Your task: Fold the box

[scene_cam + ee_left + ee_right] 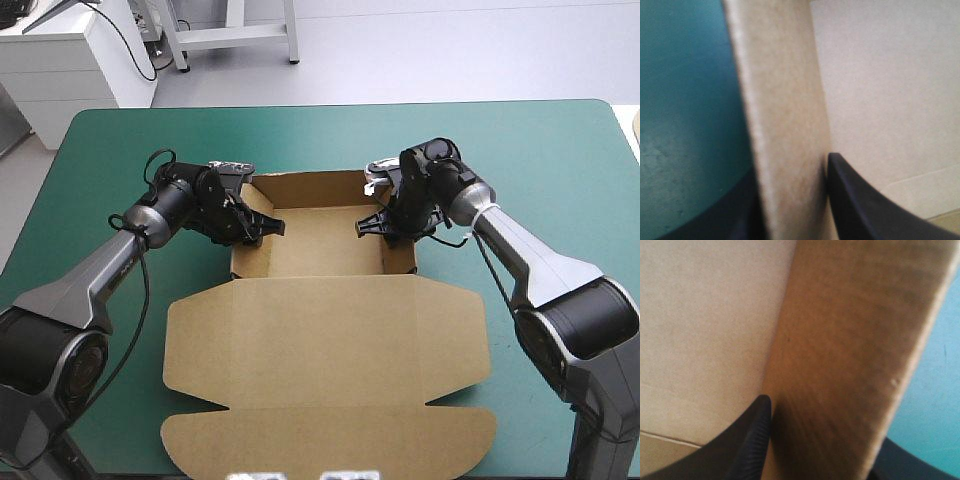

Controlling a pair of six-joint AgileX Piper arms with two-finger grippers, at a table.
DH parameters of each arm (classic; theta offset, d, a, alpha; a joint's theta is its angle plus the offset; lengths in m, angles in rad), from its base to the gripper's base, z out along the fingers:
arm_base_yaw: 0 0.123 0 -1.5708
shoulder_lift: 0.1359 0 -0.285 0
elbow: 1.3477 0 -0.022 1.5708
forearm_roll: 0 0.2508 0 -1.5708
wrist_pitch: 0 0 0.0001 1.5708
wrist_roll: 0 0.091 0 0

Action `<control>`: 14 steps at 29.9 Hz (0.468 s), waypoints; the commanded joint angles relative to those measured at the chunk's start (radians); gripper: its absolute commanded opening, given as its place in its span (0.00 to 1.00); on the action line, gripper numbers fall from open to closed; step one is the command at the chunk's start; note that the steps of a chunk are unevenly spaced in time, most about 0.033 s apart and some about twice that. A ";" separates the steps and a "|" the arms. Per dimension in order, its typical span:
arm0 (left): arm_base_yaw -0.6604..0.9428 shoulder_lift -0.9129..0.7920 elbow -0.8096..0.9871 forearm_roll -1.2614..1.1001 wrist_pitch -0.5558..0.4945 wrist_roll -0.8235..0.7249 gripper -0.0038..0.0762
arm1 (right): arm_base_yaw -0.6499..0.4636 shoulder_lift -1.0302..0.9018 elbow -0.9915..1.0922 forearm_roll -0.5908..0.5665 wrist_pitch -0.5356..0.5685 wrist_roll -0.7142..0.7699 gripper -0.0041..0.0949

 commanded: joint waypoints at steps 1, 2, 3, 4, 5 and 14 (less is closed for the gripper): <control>-0.008 -0.048 -0.035 -0.038 -0.032 0.004 0.61 | 0.001 -0.058 -0.034 -0.060 -0.016 -0.001 0.49; -0.008 -0.048 -0.038 -0.036 -0.032 0.004 0.65 | 0.001 -0.058 -0.034 -0.061 -0.016 -0.001 0.49; -0.008 -0.048 -0.042 -0.033 -0.030 0.004 0.67 | 0.001 -0.058 -0.034 -0.064 -0.016 -0.001 0.49; -0.008 -0.049 -0.045 -0.026 -0.030 0.004 0.68 | 0.001 -0.058 -0.038 -0.067 -0.016 -0.001 0.49; -0.008 -0.049 -0.053 -0.024 -0.022 0.004 0.68 | 0.001 -0.058 -0.045 -0.074 -0.014 -0.001 0.49; -0.008 -0.049 -0.241 -0.015 0.109 0.006 0.68 | 0.001 -0.059 -0.211 -0.166 0.081 -0.019 0.49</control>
